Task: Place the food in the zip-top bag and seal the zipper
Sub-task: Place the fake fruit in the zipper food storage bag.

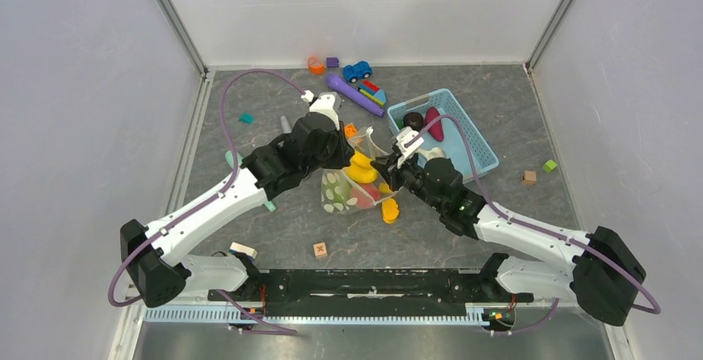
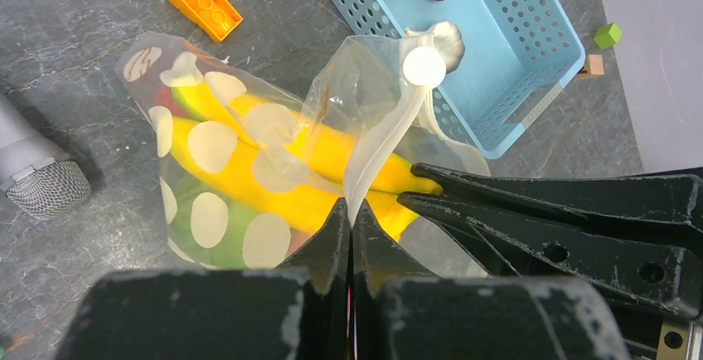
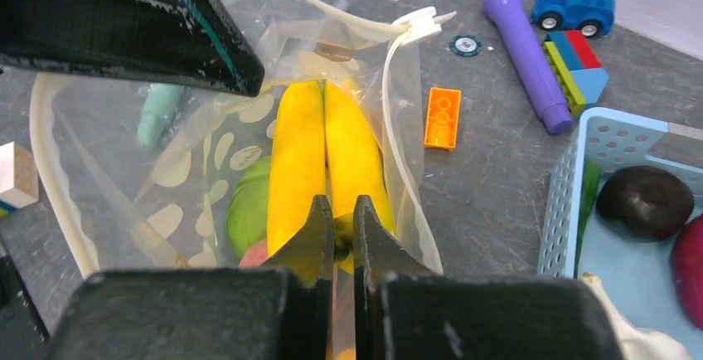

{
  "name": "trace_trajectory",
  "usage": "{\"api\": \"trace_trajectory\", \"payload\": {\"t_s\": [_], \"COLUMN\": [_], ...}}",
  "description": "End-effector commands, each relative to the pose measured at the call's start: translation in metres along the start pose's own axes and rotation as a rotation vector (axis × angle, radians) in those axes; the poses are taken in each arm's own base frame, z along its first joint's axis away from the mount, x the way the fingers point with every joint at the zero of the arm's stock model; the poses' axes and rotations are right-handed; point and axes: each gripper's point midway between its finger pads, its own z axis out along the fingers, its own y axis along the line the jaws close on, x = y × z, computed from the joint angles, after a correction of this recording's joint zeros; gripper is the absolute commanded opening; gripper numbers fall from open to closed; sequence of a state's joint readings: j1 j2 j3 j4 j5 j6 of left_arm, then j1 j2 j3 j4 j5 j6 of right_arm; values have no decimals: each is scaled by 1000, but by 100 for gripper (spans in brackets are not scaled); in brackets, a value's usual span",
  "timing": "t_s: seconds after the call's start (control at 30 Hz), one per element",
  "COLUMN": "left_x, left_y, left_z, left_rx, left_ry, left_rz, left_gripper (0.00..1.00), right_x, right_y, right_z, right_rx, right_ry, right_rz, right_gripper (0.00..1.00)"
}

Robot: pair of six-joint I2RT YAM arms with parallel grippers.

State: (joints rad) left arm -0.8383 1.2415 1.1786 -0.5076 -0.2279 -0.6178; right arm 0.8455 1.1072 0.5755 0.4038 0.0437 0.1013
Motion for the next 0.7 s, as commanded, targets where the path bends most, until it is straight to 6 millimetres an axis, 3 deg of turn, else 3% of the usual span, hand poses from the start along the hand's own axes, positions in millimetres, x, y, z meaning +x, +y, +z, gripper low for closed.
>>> {"api": "trace_trajectory", "payload": {"t_s": [0.0,0.2,0.37,0.43,0.53,0.6,0.67], "left_x": [-13,-12,-12,-12,-16,-22,-26], "left_y": [-15,-17,-22,-20,-9,4,14], "left_z": [-6,-1,0,-1,-2,-2,-1], "left_rx": [72,75,96,89,35,-25,-77], "left_ry": [-53,-50,-44,-50,-83,-126,-152], "left_rz": [-50,-63,-66,-66,-66,-65,-60], "left_gripper": [2,2,2,2,2,2,2], "right_x": [-38,-25,-5,0,-4,-17,-28], "right_y": [-11,-19,-5,8,32,46,56], "right_z": [4,-3,12,20,25,24,21], "right_rx": [138,392,394,323,177,89,23], "right_ry": [-170,-183,-118,-87,-61,-51,-28], "right_rz": [25,49,40,21,-25,-64,-101], "right_gripper": [0,0,3,17,58,78,89]}}
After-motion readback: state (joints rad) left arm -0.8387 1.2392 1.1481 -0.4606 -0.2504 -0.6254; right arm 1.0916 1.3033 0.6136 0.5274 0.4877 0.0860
